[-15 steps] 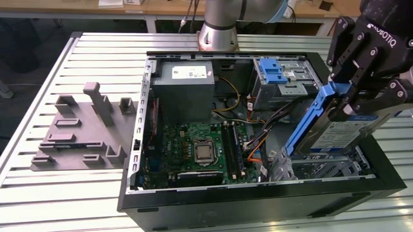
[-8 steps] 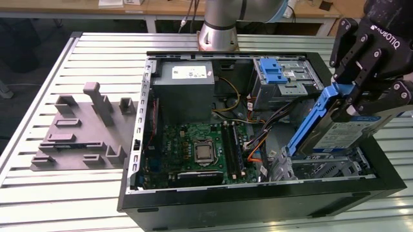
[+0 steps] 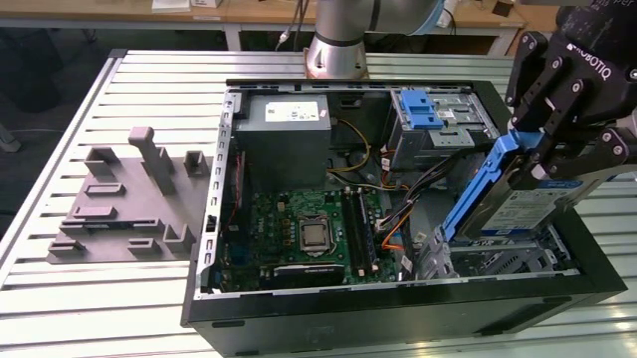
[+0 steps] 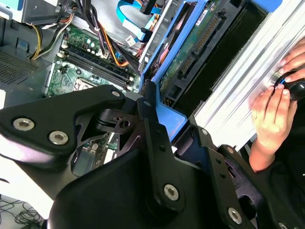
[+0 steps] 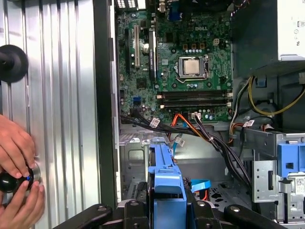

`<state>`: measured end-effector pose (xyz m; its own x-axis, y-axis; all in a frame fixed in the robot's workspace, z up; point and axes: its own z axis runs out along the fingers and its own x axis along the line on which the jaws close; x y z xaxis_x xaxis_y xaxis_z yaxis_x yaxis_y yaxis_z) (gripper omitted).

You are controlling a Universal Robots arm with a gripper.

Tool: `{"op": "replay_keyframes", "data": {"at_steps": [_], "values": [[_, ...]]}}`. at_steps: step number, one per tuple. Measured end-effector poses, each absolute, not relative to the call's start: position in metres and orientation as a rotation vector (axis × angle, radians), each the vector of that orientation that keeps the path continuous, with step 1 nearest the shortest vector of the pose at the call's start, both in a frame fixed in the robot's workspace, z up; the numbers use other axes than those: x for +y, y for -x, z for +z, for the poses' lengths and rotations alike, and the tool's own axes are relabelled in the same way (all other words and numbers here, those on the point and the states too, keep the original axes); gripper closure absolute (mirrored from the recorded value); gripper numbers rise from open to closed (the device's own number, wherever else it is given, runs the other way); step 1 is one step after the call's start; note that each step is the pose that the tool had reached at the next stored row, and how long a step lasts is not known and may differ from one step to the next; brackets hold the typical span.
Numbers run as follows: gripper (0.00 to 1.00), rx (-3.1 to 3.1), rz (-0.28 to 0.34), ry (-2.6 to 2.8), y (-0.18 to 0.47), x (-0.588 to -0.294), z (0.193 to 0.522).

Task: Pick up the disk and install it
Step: 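Insert the disk into the insertion slot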

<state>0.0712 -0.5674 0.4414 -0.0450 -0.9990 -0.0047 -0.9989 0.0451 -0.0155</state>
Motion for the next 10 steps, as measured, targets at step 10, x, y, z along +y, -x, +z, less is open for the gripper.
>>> {"op": "replay_keyframes", "data": {"at_steps": [10], "values": [[0.64,2.261,-0.012,2.161,-0.0712,-0.5674,0.4381]]}}
